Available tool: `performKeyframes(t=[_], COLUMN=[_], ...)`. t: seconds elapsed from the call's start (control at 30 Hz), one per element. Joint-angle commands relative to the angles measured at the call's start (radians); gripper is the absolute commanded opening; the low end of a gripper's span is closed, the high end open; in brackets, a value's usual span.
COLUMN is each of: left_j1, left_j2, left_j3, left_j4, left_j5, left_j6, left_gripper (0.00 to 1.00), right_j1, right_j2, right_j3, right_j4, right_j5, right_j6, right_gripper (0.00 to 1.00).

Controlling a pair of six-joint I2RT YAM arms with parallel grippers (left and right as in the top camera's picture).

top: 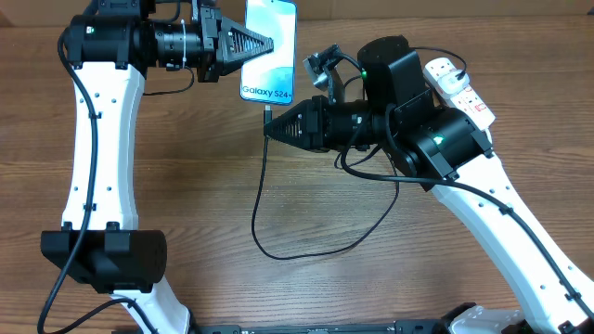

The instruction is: Plug charger to phone and switch on socket

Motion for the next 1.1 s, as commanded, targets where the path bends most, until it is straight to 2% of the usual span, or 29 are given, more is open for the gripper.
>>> performKeyframes(t=[0.0,1.07], left_j1=[-0.002,-0.005], left_j2=[-0.004,-0.004], left_j3=[0.009,0.009], left_j4=[0.002,-0.008], left_j5=[0.046,0.063], left_j6=[0.030,0.049], left_gripper=[0.04,0.04], right_j1=[0.001,0.005], right_j2=[-0.007,-0.001], right_j3=[0.011,0.011], right_j4=[0.007,0.010], right_j5=[0.006,0.006], right_j6=[0.001,0.012], right_gripper=[0.04,0.04])
